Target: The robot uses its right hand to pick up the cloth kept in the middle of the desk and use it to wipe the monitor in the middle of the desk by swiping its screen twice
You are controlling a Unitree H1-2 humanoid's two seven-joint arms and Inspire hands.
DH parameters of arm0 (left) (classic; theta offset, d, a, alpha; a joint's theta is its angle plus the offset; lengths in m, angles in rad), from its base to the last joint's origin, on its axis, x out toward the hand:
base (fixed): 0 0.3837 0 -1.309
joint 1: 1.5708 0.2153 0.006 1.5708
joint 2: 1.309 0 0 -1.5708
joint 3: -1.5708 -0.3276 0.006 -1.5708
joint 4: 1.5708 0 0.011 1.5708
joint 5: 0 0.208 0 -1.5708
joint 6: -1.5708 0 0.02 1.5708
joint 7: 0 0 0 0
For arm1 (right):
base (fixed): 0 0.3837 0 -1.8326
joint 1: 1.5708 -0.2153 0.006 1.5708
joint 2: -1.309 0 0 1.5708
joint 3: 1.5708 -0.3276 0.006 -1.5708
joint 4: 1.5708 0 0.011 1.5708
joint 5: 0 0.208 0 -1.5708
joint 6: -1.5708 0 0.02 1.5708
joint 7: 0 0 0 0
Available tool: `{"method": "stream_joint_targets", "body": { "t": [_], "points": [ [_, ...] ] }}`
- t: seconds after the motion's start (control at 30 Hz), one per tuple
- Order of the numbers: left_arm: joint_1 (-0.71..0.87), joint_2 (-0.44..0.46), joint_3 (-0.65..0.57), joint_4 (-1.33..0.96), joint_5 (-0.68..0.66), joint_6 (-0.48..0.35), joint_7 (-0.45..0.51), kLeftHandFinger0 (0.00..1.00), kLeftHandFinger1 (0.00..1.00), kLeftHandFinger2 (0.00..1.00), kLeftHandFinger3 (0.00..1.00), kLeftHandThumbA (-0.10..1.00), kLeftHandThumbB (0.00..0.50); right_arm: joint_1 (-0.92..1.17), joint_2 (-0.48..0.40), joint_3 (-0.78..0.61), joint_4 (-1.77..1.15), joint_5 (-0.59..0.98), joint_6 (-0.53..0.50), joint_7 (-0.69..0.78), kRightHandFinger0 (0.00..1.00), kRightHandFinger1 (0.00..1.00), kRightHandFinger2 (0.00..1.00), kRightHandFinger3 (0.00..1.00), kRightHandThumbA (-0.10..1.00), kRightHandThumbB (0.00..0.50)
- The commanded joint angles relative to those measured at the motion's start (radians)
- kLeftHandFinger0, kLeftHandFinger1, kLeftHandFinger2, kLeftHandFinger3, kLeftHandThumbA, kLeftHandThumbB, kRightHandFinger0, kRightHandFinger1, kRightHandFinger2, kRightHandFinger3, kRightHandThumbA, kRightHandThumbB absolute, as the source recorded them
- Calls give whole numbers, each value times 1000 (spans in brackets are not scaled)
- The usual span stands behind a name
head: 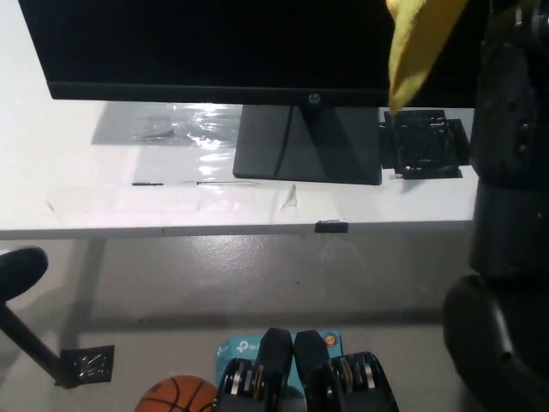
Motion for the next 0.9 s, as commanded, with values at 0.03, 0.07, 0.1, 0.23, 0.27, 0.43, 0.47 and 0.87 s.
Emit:
{"method": "stream_joint_targets", "body": {
  "t": [0.03, 0.07, 0.1, 0.23, 0.27, 0.43, 0.47, 0.87],
  "points": [
    [25, 31, 26, -45, -1, -15, -2, 771, 728, 875, 1000, 716, 108, -32, -136, 200, 143, -428, -288, -236, 0, 0, 278, 414, -100, 95],
    [25, 31, 26, -45, -1, -15, -2, 772, 728, 876, 1000, 716, 107, -33, -139, 205, 146, -428, -290, -241, 0, 0, 294, 434, -100, 86],
    [25, 27, 23, -48, -2, -12, -3, 761, 721, 869, 1000, 710, 106, -18, -174, 260, 185, -494, -323, -268, 0, 0, 188, 444, -100, 48],
    [20, 26, 22, -10, -6, -45, 0, 729, 702, 860, 1000, 722, 121, -19, -217, 357, 288, -585, -321, -349, 0, 0, 144, 329, -100, 45],
    [20, 27, 21, -11, -3, -44, 0, 730, 703, 858, 1000, 726, 127, -23, -223, 369, 305, -591, -326, -361, 0, 0, 153, 324, -100, 52],
    [21, 33, 15, -29, 10, -16, -1, 764, 724, 863, 1000, 719, 112, -53, -244, 432, 406, -610, -355, -426, 0, 0, 239, 319, -100, 58],
    [22, 28, 17, -18, 6, -29, 2, 756, 715, 860, 1000, 715, 118, -51, -243, 440, 403, -612, -345, -429, 0, 0, 257, 322, -100, 60],
    [25, 23, 15, -17, 2, -32, -3, 753, 716, 860, 1000, 688, 100, -59, -184, 514, 482, -640, -375, -533, 0, 0, 293, 256, -100, 2]
  ]
}}
